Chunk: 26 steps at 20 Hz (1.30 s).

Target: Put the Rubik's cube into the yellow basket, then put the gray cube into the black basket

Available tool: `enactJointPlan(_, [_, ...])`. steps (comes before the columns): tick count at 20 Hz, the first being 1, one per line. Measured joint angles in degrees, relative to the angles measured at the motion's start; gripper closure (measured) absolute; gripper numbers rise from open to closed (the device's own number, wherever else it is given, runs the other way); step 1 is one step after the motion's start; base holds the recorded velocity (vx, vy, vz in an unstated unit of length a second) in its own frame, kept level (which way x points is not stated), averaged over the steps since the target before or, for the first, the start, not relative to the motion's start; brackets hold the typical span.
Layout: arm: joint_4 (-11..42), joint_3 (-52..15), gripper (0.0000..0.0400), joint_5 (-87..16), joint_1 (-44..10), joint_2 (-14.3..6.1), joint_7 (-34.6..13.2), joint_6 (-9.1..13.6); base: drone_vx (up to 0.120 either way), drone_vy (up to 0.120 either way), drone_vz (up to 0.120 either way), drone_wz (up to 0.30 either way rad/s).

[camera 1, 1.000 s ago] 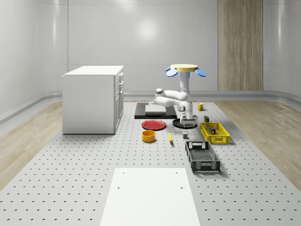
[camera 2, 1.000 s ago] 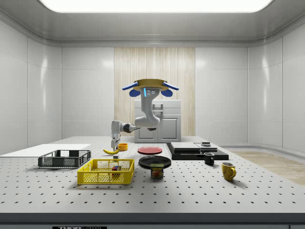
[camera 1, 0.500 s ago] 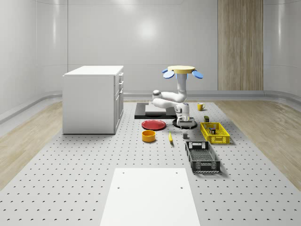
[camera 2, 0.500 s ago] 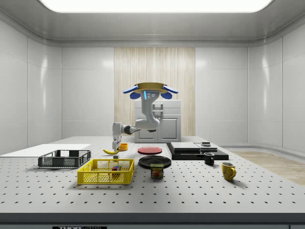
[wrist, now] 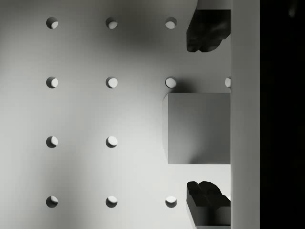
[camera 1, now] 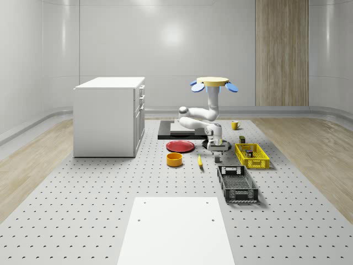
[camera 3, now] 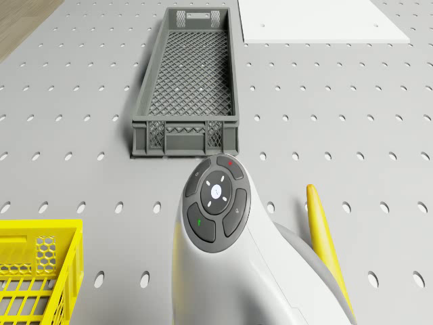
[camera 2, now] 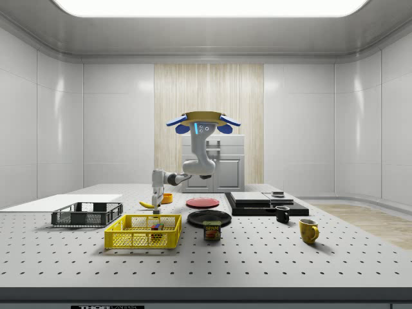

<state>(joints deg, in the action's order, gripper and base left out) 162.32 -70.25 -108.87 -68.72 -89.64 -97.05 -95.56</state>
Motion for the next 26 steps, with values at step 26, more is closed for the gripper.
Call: enactJointPlan(26, [-4.30,3.84,0.0127,-3.93,-1.27,2.16,2.23,-0.70,0.000,0.000,0.000,0.000])
